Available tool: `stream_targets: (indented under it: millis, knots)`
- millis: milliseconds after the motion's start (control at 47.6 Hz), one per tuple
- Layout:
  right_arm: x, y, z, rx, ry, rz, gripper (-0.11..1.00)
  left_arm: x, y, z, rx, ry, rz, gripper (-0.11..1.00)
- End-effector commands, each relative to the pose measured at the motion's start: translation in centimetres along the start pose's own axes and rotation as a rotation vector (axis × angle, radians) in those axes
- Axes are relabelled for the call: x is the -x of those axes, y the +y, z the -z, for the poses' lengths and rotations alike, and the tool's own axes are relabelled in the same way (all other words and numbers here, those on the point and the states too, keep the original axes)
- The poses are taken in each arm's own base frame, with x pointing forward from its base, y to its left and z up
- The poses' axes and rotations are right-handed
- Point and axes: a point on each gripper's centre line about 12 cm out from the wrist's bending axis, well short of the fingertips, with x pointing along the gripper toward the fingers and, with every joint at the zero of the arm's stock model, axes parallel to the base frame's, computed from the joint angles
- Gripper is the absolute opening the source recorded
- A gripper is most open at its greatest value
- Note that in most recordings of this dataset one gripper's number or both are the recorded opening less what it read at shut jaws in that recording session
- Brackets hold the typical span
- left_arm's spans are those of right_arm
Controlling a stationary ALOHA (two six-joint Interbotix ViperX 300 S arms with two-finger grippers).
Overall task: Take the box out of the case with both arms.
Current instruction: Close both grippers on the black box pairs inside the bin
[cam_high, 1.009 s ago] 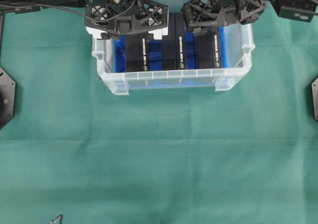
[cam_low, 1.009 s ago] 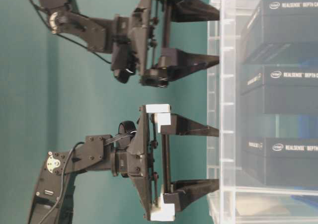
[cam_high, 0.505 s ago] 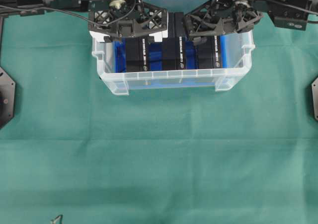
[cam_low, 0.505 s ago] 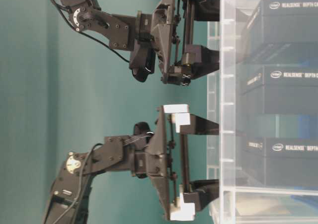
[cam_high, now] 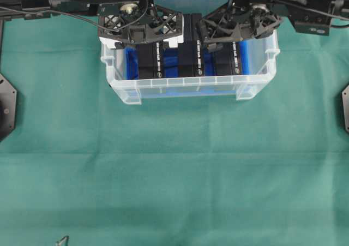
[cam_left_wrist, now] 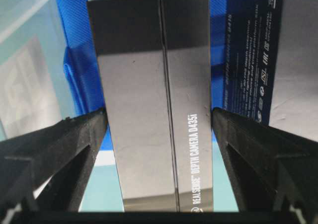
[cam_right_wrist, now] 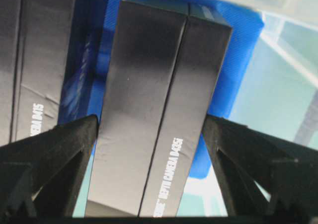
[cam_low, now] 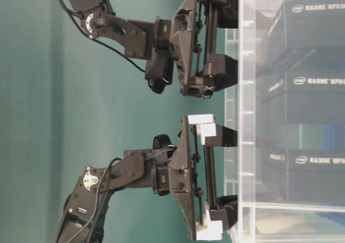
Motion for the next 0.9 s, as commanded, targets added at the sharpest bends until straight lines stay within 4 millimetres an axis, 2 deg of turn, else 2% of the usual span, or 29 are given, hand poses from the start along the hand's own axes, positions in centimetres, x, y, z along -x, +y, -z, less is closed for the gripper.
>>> stream_targets:
  millis: [0,883]
  knots:
    - [0.23,-0.04,-0.06,-0.007,0.002,-0.007,0.93,0.60,0.19,-0.24,0.001,-0.008,0.009,0.84]
    - [0.11,-0.15,0.08,-0.033,0.011,-0.002,0.93,0.52,0.25,0.07,0.000,0.007,0.003,0.84]
